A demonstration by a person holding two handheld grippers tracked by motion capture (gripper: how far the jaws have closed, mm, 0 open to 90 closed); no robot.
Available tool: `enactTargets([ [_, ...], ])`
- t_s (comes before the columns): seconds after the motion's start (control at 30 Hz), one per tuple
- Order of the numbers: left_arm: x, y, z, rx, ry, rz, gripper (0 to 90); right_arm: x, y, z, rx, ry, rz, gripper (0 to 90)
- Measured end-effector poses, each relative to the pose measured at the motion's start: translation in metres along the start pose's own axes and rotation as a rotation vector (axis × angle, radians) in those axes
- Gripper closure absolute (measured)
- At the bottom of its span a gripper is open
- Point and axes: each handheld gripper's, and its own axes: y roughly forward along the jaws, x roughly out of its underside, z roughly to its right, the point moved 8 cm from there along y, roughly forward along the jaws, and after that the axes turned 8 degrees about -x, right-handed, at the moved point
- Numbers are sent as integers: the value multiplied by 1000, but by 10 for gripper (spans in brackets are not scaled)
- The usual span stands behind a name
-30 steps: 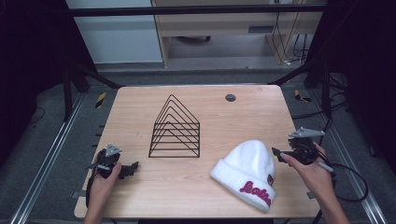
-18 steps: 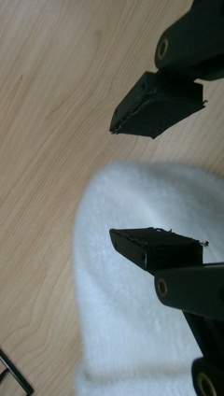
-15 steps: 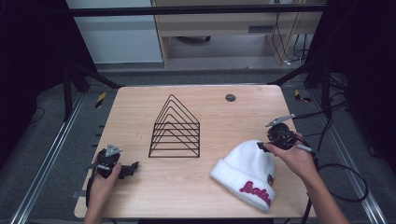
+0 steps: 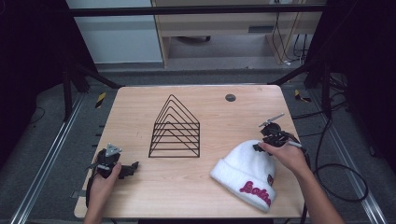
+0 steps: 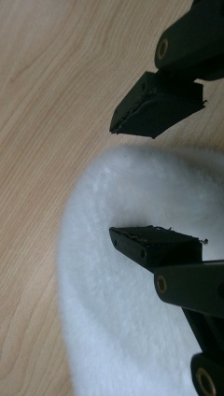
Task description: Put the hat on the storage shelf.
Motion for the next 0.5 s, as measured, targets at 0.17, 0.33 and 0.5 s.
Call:
enactTargets([
  [0.17,0,0,0,0,0,0,0,2,6,2,-5,10,-20,455],
  [0.33,0,0,0,0,0,0,0,3,10,0,-22,8,-36,505],
  [0.5,0,0,0,0,0,0,0,4,13,0,-41,21,-50,563],
])
